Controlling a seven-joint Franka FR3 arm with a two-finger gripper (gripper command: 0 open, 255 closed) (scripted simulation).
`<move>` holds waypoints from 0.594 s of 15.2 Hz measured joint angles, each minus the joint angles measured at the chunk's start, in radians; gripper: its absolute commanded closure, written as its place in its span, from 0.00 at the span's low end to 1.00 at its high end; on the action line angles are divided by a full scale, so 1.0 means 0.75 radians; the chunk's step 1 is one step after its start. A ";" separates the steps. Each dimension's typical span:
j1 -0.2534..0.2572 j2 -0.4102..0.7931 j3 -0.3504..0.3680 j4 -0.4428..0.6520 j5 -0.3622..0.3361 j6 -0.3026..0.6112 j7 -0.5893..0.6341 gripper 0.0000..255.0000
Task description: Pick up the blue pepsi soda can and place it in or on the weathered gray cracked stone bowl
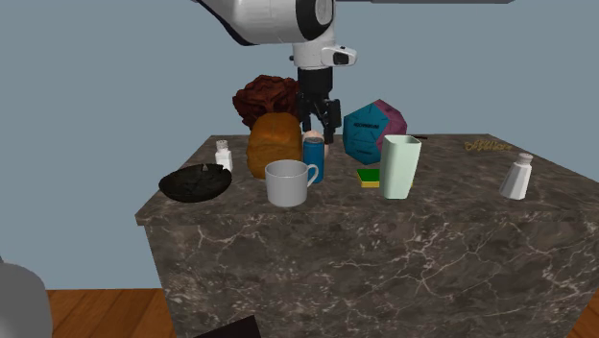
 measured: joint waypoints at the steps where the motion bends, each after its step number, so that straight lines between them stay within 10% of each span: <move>1: 0.015 0.067 0.009 0.068 -0.036 -0.008 0.033 0.00; 9: 0.091 0.265 0.026 0.201 -0.149 0.033 0.149 0.00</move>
